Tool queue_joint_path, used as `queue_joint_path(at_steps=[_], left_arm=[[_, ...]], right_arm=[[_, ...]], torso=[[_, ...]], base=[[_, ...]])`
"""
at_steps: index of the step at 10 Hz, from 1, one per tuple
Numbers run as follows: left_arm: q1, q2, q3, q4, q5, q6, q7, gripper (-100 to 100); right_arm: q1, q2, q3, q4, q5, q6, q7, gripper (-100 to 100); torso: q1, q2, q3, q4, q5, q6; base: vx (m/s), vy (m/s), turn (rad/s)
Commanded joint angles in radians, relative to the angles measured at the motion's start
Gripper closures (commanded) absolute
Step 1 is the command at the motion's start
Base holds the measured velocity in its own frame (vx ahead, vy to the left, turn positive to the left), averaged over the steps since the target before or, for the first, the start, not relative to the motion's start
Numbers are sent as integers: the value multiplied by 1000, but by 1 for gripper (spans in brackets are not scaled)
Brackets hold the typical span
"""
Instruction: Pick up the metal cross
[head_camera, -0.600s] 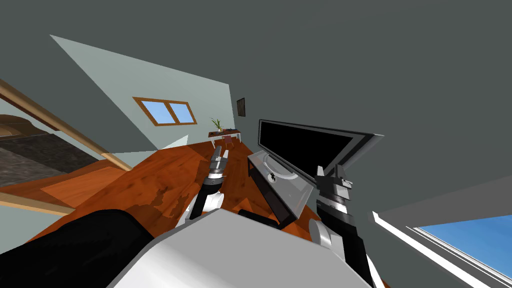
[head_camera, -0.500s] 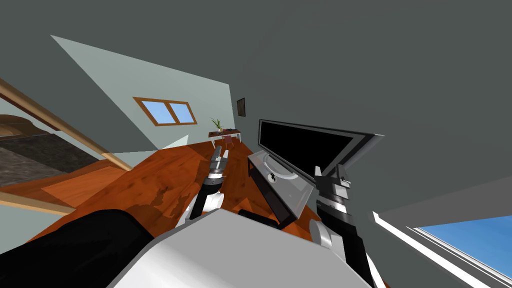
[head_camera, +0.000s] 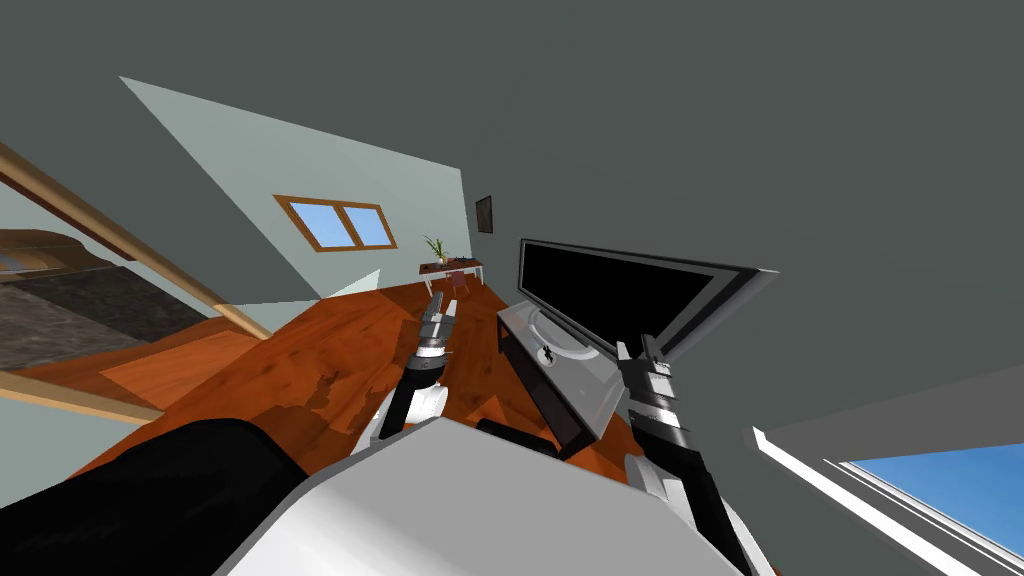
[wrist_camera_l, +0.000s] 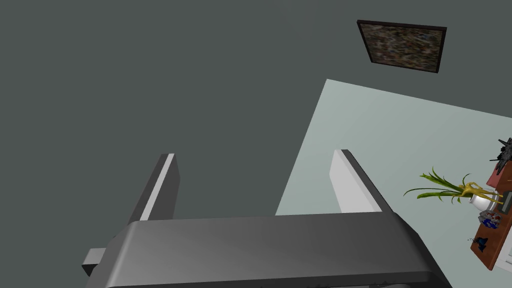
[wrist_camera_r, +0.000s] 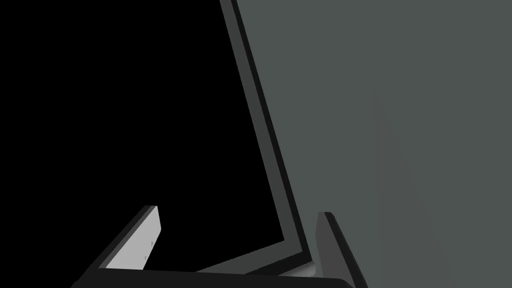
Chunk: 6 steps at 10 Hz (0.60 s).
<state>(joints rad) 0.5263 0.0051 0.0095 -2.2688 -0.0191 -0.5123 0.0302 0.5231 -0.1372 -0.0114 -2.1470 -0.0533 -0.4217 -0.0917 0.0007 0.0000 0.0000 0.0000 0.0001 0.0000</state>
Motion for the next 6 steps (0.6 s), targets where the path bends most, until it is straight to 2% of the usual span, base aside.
queue_joint_path(at_steps=[1, 2, 3, 4, 6], left_arm=[[0, 0, 0, 0, 0, 0, 0, 0], [0, 0, 0, 0, 0, 0, 0, 0], [0, 0, 0, 0, 0, 0, 0, 0], [0, 0, 0, 0, 0, 0, 0, 0], [0, 0, 0, 0, 0, 0, 0, 0]], right_arm=[[10, -50, 25, 48, -5, 3, 26, -100], [10, -58, 25, 48, -5, 3, 26, -100], [15, -90, 40, 83, -10, 5, 42, -100], [15, -90, 40, 83, -10, 5, 42, -100], [23, -154, 75, 150, -19, 7, 78, -100]], torso=[[0, 0, 0, 0, 0, 0], [0, 0, 0, 0, 0, 0], [0, 0, 0, 0, 0, 0], [0, -1, 0, 0, 0, 0], [0, -1, 0, 0, 0, 0]], base=[[7, 20, 36], [6, 17, 9], [10, 16, 24], [8, 11, 11], [12, 23, 37]])
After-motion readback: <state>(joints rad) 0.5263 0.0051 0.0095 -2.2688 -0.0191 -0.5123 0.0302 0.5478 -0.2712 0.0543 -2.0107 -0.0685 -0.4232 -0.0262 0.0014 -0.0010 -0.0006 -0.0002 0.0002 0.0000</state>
